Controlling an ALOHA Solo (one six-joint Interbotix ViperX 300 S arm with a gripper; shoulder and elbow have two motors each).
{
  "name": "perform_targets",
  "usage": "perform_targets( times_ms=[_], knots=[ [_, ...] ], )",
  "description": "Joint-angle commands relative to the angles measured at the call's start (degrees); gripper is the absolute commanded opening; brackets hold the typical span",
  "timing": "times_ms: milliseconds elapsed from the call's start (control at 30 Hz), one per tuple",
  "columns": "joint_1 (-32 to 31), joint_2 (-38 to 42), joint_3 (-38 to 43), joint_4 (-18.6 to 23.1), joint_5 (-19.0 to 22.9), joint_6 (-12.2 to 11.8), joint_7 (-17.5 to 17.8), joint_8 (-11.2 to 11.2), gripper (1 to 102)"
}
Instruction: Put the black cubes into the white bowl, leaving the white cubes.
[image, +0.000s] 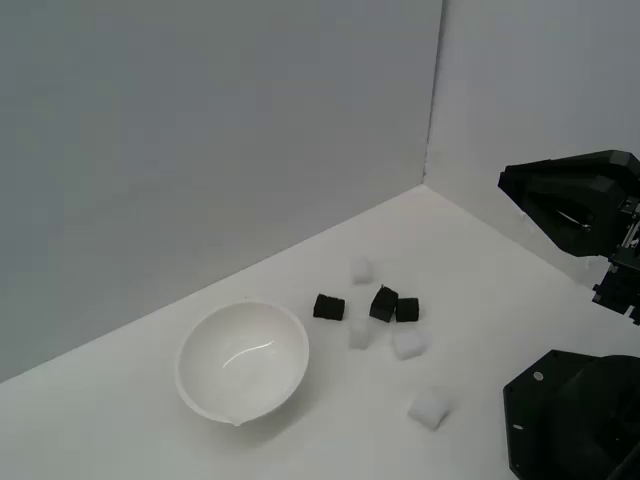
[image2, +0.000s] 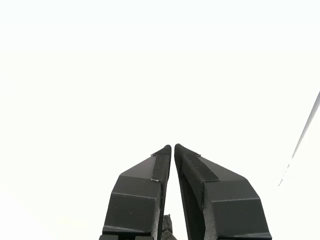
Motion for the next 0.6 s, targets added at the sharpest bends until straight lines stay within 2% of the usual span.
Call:
perform_targets(
  times_ms=[0,400,500,567],
  knots=[
    [-3.16,-5.71,-5.54,-0.18,-0.70,-0.18,0.35,-0.35,2],
    [-3.16,-6.24,-5.98,-0.26,-0.79,-0.18,0.26,-0.35,2],
    [-3.08,-8.35,-8.26,-1.58,-2.46,-0.18,0.44,-0.26,2],
    [-3.16,-11.16,-11.07,-4.31,-4.75,-0.18,0.79,-0.26,2]
  ],
)
